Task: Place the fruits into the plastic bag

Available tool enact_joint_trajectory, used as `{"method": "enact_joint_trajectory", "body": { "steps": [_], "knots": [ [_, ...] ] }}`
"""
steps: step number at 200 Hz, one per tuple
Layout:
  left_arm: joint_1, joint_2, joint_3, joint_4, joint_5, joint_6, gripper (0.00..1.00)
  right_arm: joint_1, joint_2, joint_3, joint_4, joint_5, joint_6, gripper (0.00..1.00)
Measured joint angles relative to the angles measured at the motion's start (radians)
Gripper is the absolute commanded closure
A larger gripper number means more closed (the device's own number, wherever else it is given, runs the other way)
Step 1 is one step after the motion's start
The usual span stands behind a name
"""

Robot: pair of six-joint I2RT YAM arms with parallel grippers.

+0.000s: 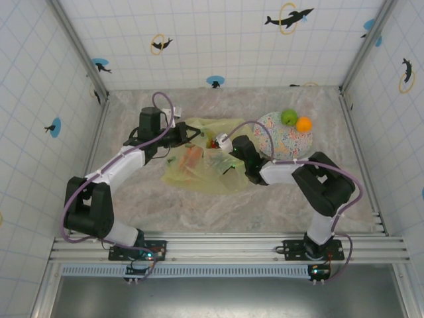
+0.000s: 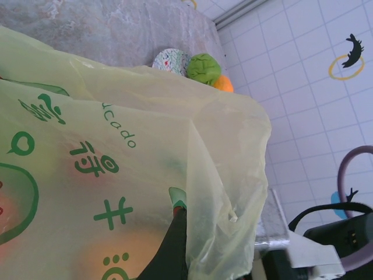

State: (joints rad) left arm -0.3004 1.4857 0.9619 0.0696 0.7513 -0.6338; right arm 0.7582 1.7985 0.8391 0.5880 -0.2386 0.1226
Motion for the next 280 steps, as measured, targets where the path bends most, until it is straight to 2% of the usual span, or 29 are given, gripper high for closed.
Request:
{"method": "enact_joint_trajectory", "body": {
  "steps": [40,79,131,191,249,280],
  "knots": [
    [0.0,-0.001,0.0,0.0,0.0,0.0,1.0,0.007,0.035,-0.007,0.045,0.039,0.074,0.3],
    [0.0,-0.003,0.0,0.0,0.0,0.0,1.0,0.007,0.03,-0.011,0.048,0.049,0.079,0.2],
    [0.0,-0.003,0.0,0.0,-0.001,0.0,1.0,0.007,-0.054,-0.068,0.04,0.051,0.066,0.23],
    [0.0,-0.008,0.0,0.0,-0.003,0.0,1.0,0.0,-0.262,-0.173,-0.021,0.07,0.03,0.24],
    [0.0,-0.008,0.0,0.0,-0.003,0.001,1.0,-0.061,-0.446,-0.264,-0.082,0.143,0.024,0.23],
    [0.0,-0.008,0.0,0.0,-0.003,0.001,1.0,-0.102,-0.526,-0.278,-0.101,0.142,0.036,0.22]
  ]
}}
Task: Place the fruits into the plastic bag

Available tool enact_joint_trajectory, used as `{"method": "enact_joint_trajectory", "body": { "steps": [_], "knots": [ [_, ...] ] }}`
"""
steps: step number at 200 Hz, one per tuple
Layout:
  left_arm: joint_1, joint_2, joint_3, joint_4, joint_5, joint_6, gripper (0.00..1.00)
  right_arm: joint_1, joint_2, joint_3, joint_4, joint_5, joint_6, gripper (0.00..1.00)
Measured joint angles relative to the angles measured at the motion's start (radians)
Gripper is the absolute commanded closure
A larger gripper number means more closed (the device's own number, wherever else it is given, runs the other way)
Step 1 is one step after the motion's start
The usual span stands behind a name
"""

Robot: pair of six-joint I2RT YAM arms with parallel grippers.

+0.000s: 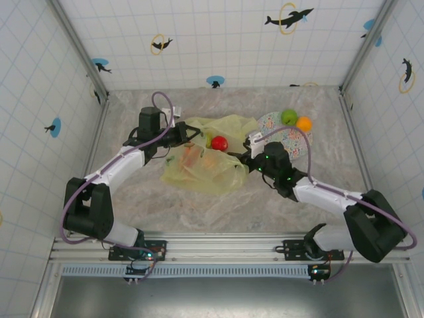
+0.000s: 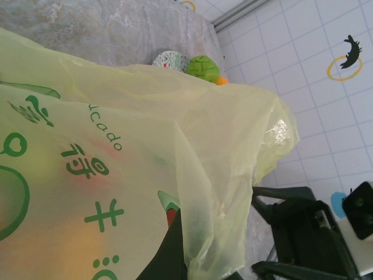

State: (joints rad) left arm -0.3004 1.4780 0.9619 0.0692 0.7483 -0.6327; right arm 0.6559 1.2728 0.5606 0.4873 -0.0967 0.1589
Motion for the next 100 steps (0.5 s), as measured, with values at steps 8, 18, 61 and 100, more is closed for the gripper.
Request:
{"method": "enact_joint_trajectory", "body": {
  "steps": [8,18,61,100],
  "knots": [
    [0.0,0.0,0.0,0.0,0.0,0.0,1.0,-0.011,-0.021,-0.008,-0.001,-0.007,0.005,0.21],
    [0.0,0.0,0.0,0.0,0.0,0.0,1.0,-0.026,-0.052,-0.022,-0.004,-0.016,0.009,0.21],
    [0.0,0.0,0.0,0.0,0.0,0.0,1.0,-0.093,-0.151,-0.053,-0.02,-0.063,0.027,0.2],
    [0.0,0.0,0.0,0.0,0.0,0.0,1.0,-0.146,-0.204,-0.05,-0.071,-0.024,0.023,0.18]
  ]
}}
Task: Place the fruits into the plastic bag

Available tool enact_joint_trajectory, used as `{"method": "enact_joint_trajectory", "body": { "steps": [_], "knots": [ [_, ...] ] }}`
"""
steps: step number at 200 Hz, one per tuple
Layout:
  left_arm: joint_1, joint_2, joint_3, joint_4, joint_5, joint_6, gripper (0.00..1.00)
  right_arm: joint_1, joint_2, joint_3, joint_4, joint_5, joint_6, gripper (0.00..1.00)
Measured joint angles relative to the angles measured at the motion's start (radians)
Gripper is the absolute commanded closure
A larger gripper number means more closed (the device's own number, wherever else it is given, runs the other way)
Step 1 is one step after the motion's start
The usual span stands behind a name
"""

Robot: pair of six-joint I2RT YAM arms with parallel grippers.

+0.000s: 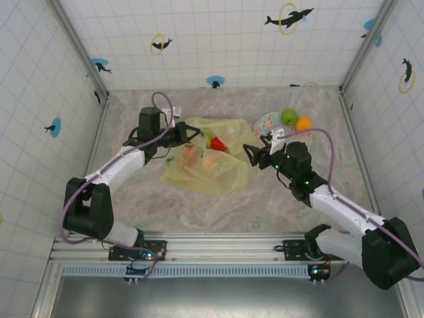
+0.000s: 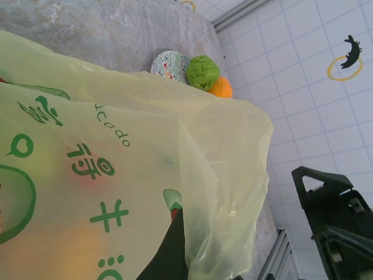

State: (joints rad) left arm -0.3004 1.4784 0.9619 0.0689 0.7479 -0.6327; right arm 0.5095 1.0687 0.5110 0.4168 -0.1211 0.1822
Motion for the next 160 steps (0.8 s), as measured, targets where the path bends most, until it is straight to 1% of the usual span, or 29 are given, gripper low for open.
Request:
{"method": "enact_joint_trajectory", "body": {
  "steps": [39,68,104,160],
  "knots": [
    [0.0,0.0,0.0,0.0,0.0,0.0,1.0,-0.085,0.009,0.063,-0.142,0.19,-0.006,0.11],
    [0.0,0.0,0.0,0.0,0.0,0.0,1.0,-0.181,0.097,0.17,-0.231,0.303,-0.01,0.1],
    [0.0,0.0,0.0,0.0,0.0,-0.001,1.0,-0.267,0.265,0.309,-0.317,0.364,-0.012,0.08],
    [-0.013,0.0,-0.022,0.026,-0.02,-0.035,1.0,-0.307,0.581,0.591,-0.437,0.413,-0.032,0.08]
  ]
}}
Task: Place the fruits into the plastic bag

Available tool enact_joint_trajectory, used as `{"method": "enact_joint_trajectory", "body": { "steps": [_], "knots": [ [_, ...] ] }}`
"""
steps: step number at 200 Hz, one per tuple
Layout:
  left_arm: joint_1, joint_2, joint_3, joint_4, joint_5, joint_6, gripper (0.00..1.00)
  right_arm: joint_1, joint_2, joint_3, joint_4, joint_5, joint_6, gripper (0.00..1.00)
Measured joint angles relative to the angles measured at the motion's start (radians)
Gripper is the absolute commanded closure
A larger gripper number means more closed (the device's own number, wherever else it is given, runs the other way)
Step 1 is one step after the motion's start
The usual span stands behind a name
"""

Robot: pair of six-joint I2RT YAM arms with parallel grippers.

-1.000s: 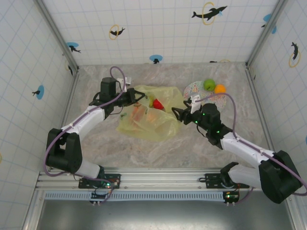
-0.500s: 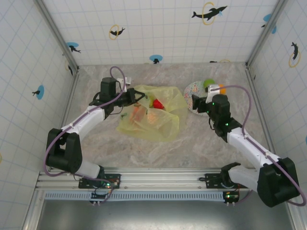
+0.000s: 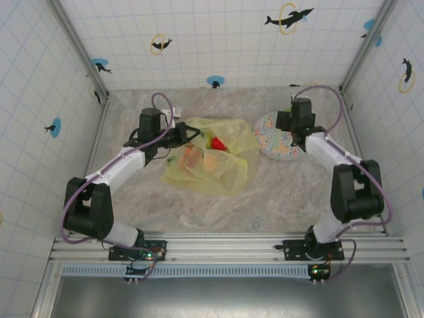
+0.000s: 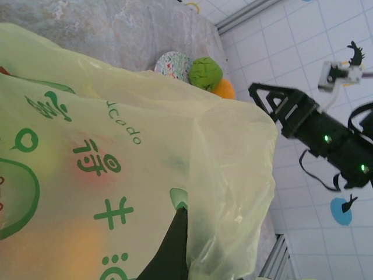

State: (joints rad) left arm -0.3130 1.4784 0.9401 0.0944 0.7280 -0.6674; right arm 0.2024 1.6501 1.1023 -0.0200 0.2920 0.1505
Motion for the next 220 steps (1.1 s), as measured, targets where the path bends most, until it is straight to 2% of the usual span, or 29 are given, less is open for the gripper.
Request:
{"method": "enact_joint_trajectory", "body": {
  "steps": [69,107,170,220],
  "knots": [
    [-0.034,0.0,-0.016,0.025,-0.015,-0.019,1.0,-0.008,0.329,0.344,-0.13,0.067,-0.053,0.08],
    [-0.034,0.0,-0.016,0.027,-0.018,-0.019,1.0,-0.01,0.449,0.482,-0.199,0.106,-0.079,0.08],
    [-0.034,0.0,-0.016,0.027,-0.018,-0.019,1.0,-0.019,0.563,0.598,-0.277,0.126,-0.092,0.11],
    [-0.034,0.0,-0.016,0.027,-0.018,-0.019,1.0,-0.02,0.597,0.621,-0.303,0.077,-0.094,0.17]
  ]
}}
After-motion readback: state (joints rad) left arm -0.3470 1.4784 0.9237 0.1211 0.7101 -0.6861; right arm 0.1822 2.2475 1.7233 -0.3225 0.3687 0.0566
